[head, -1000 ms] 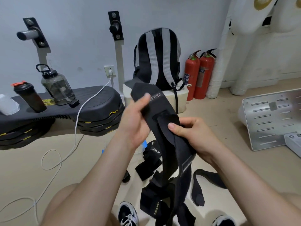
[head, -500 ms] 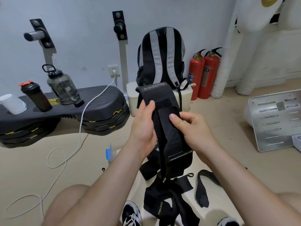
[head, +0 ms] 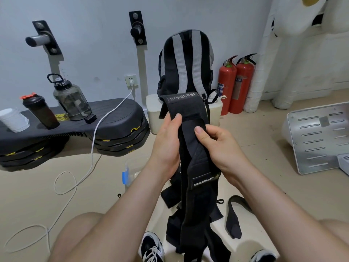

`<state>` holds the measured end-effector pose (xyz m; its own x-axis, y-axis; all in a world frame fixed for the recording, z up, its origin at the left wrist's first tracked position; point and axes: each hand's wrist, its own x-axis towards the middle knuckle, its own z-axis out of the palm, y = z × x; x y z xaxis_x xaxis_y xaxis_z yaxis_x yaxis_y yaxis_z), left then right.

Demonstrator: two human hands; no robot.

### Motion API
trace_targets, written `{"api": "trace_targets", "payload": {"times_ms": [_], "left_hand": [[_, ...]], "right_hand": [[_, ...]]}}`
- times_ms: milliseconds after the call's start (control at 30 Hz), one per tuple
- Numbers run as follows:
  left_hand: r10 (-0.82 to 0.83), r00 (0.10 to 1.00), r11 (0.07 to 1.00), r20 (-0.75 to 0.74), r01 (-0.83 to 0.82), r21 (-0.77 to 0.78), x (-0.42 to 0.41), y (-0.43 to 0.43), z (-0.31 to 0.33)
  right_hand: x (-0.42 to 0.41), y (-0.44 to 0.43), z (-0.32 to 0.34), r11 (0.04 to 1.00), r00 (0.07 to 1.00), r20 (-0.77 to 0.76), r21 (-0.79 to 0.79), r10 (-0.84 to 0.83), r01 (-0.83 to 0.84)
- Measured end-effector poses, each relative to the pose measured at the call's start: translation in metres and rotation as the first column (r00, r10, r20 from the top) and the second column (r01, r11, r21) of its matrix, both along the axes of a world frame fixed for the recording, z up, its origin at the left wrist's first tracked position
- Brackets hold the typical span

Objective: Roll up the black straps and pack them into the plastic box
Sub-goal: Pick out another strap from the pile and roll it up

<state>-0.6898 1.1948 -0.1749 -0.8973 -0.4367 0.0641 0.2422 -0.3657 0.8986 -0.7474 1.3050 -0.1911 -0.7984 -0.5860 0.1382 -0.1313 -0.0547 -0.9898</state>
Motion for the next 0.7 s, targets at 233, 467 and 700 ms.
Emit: {"api": "trace_targets", "payload": {"times_ms": [233, 467, 700], "left_hand": [[0.062, 0.998, 0.994, 0.03, -0.059, -0.096, -0.002, 0.001, -0.003], [0.057, 0.998, 0.995, -0.007, -0.057, -0.085, -0.002, 0.005, -0.007], [0.108, 0.994, 0.972, 0.033, -0.099, -0.214, -0.001, 0.005, -0.01]], "right_hand": [[0.001, -0.004, -0.002, 0.994, 0.996, -0.017, 0.065, -0.088, 0.089], [0.005, -0.009, -0.005, 0.967, 0.968, -0.118, 0.108, -0.22, 0.233], [0.007, -0.011, -0.003, 0.967, 0.971, -0.089, 0.106, -0.223, 0.231]]}}
